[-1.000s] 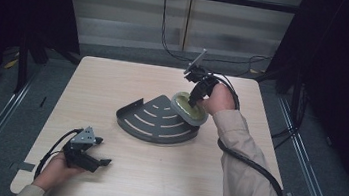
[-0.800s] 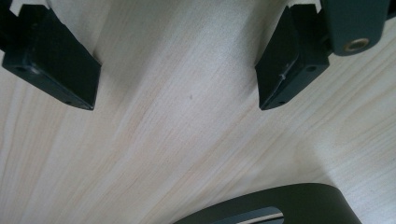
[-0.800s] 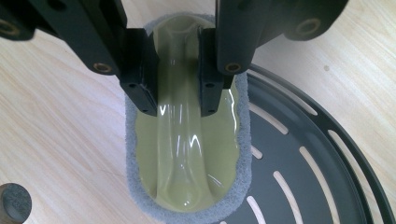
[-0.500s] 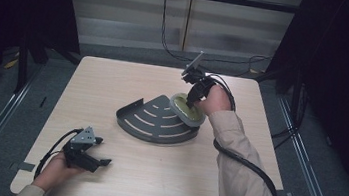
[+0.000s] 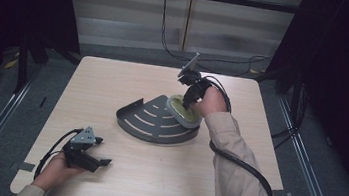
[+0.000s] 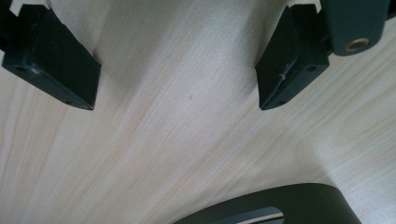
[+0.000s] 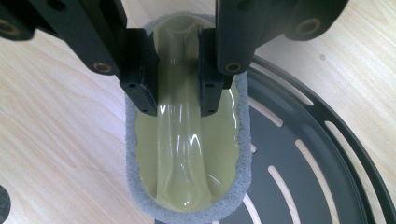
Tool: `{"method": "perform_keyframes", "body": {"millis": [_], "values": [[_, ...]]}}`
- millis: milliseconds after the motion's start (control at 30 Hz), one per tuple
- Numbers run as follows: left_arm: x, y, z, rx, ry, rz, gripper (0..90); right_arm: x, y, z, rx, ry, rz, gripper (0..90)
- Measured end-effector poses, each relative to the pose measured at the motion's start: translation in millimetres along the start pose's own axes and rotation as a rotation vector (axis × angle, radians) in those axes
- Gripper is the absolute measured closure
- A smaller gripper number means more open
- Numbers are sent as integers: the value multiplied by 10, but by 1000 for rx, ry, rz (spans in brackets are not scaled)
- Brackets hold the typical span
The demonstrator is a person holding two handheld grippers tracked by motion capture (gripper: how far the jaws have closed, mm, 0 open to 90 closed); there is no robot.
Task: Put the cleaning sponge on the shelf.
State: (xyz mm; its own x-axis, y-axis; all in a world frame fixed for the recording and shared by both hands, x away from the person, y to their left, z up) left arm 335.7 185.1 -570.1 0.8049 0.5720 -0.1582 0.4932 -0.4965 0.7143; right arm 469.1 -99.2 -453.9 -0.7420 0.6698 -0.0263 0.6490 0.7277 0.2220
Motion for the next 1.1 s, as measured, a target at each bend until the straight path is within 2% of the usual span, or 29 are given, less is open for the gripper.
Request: {"method": "perform_keyframes", "body": {"millis": [1100], "values": [[0,0,0,0,0,1,132,106,121,213,12,11,-20,712]]}}
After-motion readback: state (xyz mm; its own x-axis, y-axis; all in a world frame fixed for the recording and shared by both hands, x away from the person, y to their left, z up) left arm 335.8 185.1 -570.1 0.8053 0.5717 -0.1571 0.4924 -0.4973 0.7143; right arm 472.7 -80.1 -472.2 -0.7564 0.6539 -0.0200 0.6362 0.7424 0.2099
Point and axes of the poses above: each handheld gripper's, and its own axes: z roughly forward along the jaws, y roughly out of its top, x roughly to its left, the point moved 9 cm from there along z, roughly forward along the jaws, and after that the axes turned 9 degrees about -z, right-handed, at the moved point
